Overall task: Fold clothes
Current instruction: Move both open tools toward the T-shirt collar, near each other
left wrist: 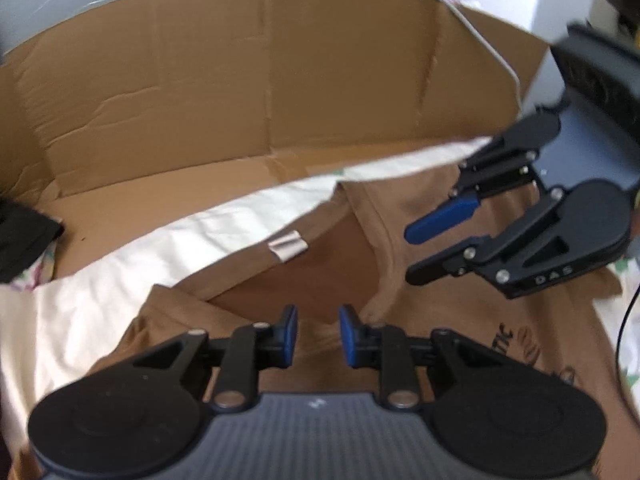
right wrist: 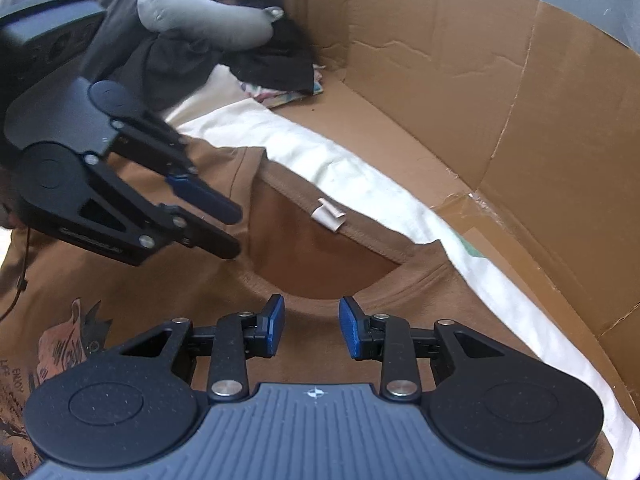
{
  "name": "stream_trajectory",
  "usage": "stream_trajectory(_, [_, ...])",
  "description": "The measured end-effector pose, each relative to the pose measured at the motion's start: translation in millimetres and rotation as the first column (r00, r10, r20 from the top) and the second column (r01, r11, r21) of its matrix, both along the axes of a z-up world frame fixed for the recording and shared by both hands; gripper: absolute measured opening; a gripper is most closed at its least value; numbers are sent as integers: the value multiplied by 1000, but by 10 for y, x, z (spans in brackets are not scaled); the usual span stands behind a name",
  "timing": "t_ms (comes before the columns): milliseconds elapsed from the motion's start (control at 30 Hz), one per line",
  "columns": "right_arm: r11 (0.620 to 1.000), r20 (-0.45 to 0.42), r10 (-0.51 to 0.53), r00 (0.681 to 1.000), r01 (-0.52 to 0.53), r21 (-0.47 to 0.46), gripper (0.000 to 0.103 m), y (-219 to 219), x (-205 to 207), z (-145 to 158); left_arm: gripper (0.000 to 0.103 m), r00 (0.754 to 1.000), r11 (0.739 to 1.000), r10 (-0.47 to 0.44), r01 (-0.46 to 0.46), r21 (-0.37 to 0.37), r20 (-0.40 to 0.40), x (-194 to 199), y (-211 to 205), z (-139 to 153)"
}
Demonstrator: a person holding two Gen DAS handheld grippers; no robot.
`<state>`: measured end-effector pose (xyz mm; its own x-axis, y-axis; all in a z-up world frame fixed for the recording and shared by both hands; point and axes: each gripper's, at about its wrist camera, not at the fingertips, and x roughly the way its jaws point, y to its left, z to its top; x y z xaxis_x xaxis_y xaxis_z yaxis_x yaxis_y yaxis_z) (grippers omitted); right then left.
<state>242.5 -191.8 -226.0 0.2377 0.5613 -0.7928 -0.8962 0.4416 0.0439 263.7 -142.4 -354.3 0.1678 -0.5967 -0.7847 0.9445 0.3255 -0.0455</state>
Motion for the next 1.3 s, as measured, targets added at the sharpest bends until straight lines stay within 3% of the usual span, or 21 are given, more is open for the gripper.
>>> stream_trajectory(67, [1000, -5, 0, 1000, -1, -19, 38, 35, -18, -60, 26, 1000, 999, -22, 22, 30, 11, 2, -52, -35])
stream_trajectory(200, [998, -14, -11, 1000, 10, -55, 39, 82, -53, -216, 40, 998, 994, -54, 51, 100, 26, 25, -129, -118])
stream_trajectory(267, [998, -12, -17, 1000, 17, -57, 40, 83, -74, -261, 40, 998, 992, -63, 60, 114, 24, 34, -142, -148])
stream_trajectory(300, [998, -8, -18, 1000, 18, -57, 40, 82, -81, -272, 39, 997, 991, -68, 64, 118, 22, 34, -146, -165])
stream_trajectory(367, [998, -3, -21, 1000, 21, -55, 40, 80, -85, -289, 21, 996, 989, -84, 80, 126, 22, 25, -153, -198])
stream_trajectory(400, [998, -4, -22, 1000, 22, -55, 40, 81, -80, -285, 7, 995, 987, -95, 90, 131, 27, 12, -152, -211])
stream_trajectory(500, [998, 0, -23, 1000, 23, -58, 40, 81, -66, -261, 2, 991, 987, -116, 109, 117, 61, -28, -103, -181])
stream_trajectory(667, [998, 18, -42, 999, 43, -38, 40, 38, -34, -173, 2, 996, 997, -70, 71, -12, 49, 45, 92, 10])
stream_trajectory(733, [998, 23, -52, 998, 53, -26, 40, 18, -8, -136, 2, 998, 998, -53, 54, -29, 44, 77, 161, 26])
stream_trajectory(833, [998, 29, -65, 997, 66, -18, 40, 8, 38, -106, 4, 999, 1000, -30, 30, -2, 13, 115, 175, -31])
stream_trajectory(933, [997, 33, -67, 997, 68, -23, 40, 28, 67, -114, 13, 1000, 999, -19, 18, 37, 17, 86, 137, -99])
stream_trajectory(1100, [997, 31, -41, 999, 43, -66, 40, 164, 73, -282, 13, 1000, 999, -14, 14, 38, 14, 30, 117, -129])
stream_trajectory(1300, [985, 118, -156, 981, 163, -53, 40, 224, 134, -288, 17, 999, 999, 0, -2, 42, 49, 8, 133, -150])
